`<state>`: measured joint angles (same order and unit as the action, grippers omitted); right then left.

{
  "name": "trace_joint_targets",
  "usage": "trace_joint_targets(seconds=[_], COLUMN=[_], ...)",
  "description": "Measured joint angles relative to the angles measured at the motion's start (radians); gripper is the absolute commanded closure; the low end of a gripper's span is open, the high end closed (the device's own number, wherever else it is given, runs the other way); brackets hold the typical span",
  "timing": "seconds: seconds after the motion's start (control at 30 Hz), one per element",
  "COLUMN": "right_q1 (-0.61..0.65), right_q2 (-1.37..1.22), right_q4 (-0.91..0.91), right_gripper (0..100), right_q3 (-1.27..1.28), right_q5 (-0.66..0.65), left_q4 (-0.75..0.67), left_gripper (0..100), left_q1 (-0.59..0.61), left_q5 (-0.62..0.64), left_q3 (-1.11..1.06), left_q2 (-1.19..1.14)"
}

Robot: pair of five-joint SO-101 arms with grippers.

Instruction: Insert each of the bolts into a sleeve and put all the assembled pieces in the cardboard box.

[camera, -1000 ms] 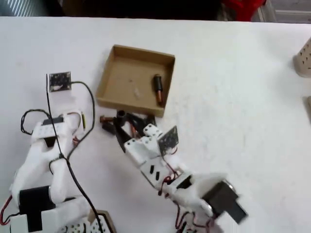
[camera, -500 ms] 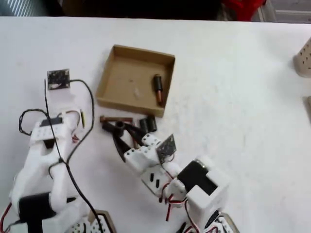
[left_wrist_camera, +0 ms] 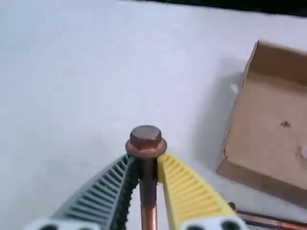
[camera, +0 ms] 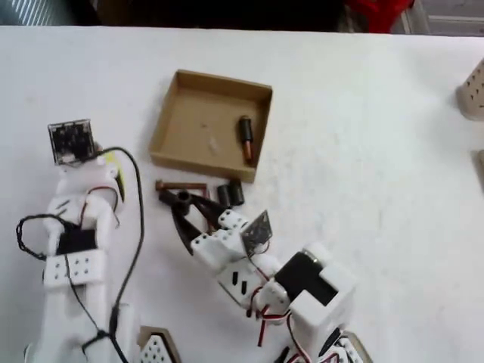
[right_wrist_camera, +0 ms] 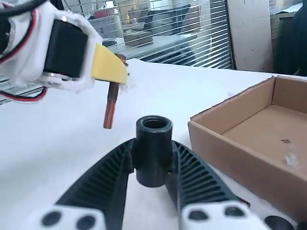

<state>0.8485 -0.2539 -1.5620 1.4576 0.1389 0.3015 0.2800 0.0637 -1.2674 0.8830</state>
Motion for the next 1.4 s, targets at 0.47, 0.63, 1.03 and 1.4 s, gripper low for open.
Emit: trace_joint_targets(seconds=[0.47,0.63,1.03,1.4], right_q1=[0.0,0.0,0.0,0.0], right_q2=[-0.002,-0.002,-0.002,-0.002], right_q4=[0.044,0.051,0.107,0.109], right_gripper=[98.1,98.1,98.1,98.1], right_q3=[0.0,0.0,0.0,0.0], right_q5=[0.0,0.0,0.0,0.0], left_q4=[-0.31,-0.319,-0.259,-0.259], left_gripper=[98,98,98,98], left_q1=[-0.21,-0.245,-0.342,-0.442], left_q5=[0.0,0.109,0.212,0.212], left_q3=[-0.192,-0.192,-0.198,-0.25], left_q2=[0.272,0.273,0.273,0.282])
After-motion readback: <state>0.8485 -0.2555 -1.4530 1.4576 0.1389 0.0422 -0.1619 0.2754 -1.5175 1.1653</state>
